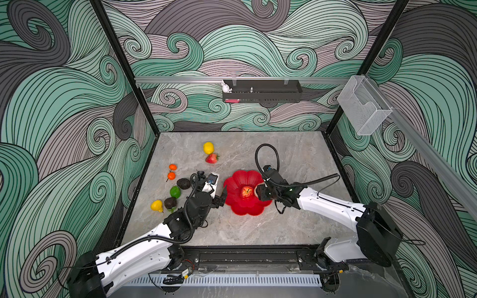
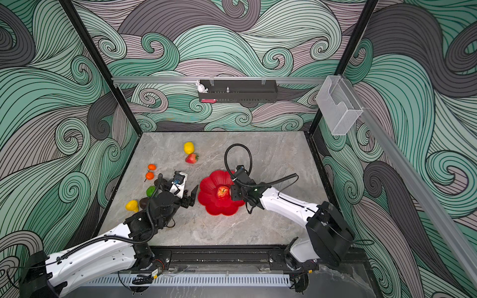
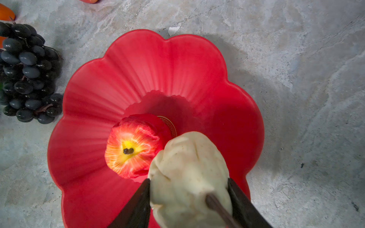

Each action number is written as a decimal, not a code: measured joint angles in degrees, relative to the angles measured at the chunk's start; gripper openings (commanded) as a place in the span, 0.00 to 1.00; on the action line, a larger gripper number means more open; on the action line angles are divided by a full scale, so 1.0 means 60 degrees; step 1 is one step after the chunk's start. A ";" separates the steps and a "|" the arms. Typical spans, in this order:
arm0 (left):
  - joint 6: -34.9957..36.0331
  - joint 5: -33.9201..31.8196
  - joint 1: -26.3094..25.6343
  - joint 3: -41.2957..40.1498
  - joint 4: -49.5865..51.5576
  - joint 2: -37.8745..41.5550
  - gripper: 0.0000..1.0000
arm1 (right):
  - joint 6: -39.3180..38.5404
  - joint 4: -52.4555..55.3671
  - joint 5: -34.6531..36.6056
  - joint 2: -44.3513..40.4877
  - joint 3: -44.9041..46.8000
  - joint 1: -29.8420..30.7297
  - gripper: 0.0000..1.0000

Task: Arrange fruit in a fruit bowl
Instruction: Place the fruit in the fruit bowl.

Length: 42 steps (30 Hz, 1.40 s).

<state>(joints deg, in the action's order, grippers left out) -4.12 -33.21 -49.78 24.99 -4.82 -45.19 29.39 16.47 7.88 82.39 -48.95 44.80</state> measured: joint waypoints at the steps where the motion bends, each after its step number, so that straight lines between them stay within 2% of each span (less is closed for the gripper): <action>1: -0.0004 -0.0025 0.0000 0.0000 -0.0007 0.0011 0.89 | 0.0000 -0.0018 -0.0022 0.0058 0.0000 0.0007 0.56; 30: -0.0073 -0.0477 0.0109 -0.0084 -0.0055 0.0015 0.89 | -0.0047 -0.0499 -0.0022 0.1432 -0.0448 0.0328 0.59; 42: -0.0069 -0.0659 0.0109 -0.0120 -0.0055 0.0204 0.89 | -0.0262 -0.0495 0.0441 0.1698 -0.0678 0.0656 0.70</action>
<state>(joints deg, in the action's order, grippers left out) -4.54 -37.17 -49.12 24.27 -5.15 -43.97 27.81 13.50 10.52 92.58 -53.01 48.73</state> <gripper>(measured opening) 0.888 0.689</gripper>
